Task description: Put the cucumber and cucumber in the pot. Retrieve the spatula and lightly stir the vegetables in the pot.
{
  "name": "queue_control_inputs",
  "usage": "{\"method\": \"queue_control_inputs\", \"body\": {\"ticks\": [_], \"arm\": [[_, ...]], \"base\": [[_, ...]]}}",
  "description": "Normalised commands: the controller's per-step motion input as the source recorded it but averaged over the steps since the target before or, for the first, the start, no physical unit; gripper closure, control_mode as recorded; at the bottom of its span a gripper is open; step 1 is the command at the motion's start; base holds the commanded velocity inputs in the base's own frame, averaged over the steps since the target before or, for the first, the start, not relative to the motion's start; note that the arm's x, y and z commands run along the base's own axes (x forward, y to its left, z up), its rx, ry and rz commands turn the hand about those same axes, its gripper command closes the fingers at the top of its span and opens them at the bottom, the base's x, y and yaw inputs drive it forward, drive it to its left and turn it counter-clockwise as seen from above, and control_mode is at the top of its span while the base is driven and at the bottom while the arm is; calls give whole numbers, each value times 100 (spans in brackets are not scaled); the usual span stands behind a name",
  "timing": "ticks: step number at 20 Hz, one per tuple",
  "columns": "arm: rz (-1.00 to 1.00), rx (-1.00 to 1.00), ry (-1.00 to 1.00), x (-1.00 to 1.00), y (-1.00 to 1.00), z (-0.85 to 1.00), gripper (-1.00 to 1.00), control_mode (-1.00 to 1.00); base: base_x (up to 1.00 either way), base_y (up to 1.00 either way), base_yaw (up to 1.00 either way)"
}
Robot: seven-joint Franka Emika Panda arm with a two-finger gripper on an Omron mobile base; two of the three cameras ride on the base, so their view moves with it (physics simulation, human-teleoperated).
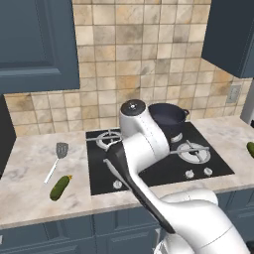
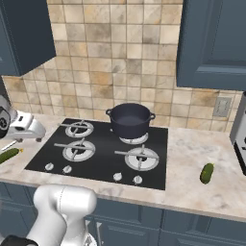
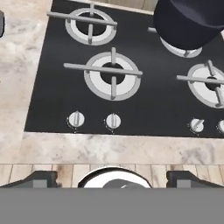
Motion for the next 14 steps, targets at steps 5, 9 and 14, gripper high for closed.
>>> {"method": "queue_control_inputs", "body": {"ticks": [5, 9, 14], "arm": [[-9, 4, -3, 0, 61, -16, -100, -100], [0, 0, -11, 16, 53, -8, -100, -100], [-3, 12, 0, 12, 59, -18, -100, -100]], "base": [[0, 0, 0], [0, 0, 0], [0, 0, 0]]}}
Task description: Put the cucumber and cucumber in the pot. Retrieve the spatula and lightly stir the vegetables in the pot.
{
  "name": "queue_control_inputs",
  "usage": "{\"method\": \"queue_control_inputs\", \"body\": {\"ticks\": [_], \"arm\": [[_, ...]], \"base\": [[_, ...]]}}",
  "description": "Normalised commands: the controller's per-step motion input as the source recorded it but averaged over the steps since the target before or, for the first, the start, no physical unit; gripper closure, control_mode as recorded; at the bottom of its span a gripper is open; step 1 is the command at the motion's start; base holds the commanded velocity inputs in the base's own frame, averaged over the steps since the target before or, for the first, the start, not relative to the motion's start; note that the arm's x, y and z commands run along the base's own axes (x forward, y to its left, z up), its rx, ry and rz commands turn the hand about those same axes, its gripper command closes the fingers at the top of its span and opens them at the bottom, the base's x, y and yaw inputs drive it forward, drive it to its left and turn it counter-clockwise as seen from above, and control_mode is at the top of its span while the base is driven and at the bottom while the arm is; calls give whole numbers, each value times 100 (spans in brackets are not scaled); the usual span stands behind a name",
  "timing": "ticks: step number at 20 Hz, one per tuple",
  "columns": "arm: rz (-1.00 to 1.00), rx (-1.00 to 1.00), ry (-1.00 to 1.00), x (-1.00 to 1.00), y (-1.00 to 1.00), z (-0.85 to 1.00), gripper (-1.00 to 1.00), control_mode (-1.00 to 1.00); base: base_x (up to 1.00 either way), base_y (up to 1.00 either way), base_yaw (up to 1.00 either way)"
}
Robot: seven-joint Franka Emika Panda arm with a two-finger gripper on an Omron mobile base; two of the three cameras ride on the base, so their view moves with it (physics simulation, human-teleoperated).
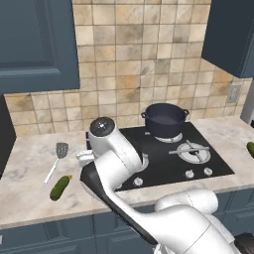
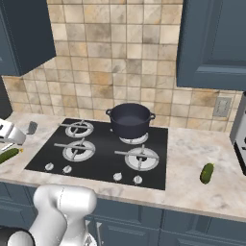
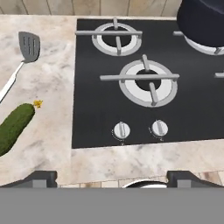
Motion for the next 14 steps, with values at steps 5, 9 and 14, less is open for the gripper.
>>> {"method": "queue_control_inputs", "body": {"ticks": [5, 9, 14], "arm": [[-1, 8, 4, 23, 63, -31, -100, -100], [0, 7, 7, 31, 60, -31, -100, -100], [0, 4, 2, 26, 60, -28, -100, -100]], "base": [[0, 0, 0], [0, 0, 0], [0, 0, 0]]}}
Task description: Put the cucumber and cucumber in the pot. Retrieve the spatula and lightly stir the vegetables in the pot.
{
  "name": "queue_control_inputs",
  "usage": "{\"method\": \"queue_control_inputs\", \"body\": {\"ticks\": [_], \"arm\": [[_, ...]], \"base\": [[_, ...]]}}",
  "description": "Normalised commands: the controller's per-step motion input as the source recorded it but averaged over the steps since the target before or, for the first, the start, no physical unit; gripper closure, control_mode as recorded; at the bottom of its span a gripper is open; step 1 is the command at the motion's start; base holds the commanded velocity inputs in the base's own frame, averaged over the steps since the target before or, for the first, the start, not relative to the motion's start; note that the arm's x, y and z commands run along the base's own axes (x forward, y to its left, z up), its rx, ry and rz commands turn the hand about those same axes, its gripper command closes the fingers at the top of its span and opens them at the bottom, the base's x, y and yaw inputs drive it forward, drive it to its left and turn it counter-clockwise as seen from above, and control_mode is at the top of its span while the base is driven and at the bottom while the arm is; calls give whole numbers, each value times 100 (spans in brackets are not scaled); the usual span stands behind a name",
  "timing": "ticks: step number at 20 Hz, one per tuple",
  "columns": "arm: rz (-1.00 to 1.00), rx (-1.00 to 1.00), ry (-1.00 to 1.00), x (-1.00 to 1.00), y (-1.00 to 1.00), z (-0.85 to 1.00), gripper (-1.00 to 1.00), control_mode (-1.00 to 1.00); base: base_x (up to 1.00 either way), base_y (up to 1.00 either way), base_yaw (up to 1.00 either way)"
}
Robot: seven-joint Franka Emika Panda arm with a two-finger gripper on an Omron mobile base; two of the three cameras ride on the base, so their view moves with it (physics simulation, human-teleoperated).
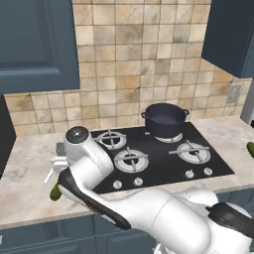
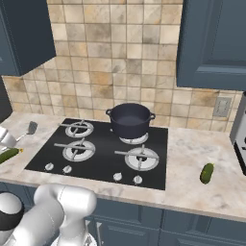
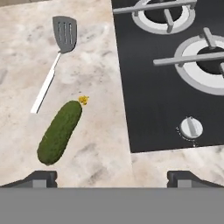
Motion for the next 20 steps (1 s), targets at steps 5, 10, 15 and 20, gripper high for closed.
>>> {"method": "queue_control_inputs", "body": {"ticks": [5, 10, 15, 20], "arm": [[0, 4, 6, 26, 54, -25, -100, -100], [1, 8, 12, 28, 42, -22, -100, -100], [7, 12, 21, 5, 14, -22, -100, -100], [6, 5, 17, 13, 16, -31, -100, -100]], "base": [[0, 0, 0], [0, 0, 0], [0, 0, 0], [0, 0, 0]]}}
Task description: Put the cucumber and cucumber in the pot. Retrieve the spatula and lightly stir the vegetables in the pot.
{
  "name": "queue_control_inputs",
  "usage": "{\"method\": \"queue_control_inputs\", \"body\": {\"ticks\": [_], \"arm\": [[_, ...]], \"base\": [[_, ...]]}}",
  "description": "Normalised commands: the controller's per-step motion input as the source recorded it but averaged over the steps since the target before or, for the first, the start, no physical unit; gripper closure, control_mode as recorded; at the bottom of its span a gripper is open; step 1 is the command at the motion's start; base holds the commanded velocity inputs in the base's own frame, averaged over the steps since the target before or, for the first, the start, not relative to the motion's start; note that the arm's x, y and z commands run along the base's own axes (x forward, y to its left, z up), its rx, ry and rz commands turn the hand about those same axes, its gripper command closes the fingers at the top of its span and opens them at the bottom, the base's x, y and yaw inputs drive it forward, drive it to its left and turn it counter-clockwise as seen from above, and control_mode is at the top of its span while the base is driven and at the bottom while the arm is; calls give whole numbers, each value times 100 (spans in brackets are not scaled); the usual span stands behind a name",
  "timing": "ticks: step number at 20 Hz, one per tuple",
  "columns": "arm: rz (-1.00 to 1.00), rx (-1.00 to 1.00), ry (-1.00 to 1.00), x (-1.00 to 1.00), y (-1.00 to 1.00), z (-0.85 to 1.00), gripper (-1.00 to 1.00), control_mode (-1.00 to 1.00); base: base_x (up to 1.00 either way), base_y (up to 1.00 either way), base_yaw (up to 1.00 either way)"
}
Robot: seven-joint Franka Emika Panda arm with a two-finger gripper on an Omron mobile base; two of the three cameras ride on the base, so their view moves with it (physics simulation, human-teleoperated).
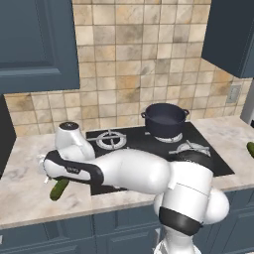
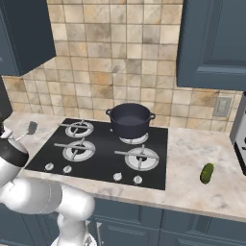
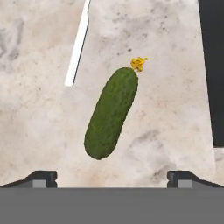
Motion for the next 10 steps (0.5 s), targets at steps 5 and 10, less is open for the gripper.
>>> {"method": "queue_control_inputs", "body": {"ticks": [5, 10], "arm": [[4, 0, 0, 13, 18, -33, -100, -100], [5, 0, 0, 15, 13, -22, -100, -100]], "base": [[0, 0, 0], [0, 0, 0]]}}
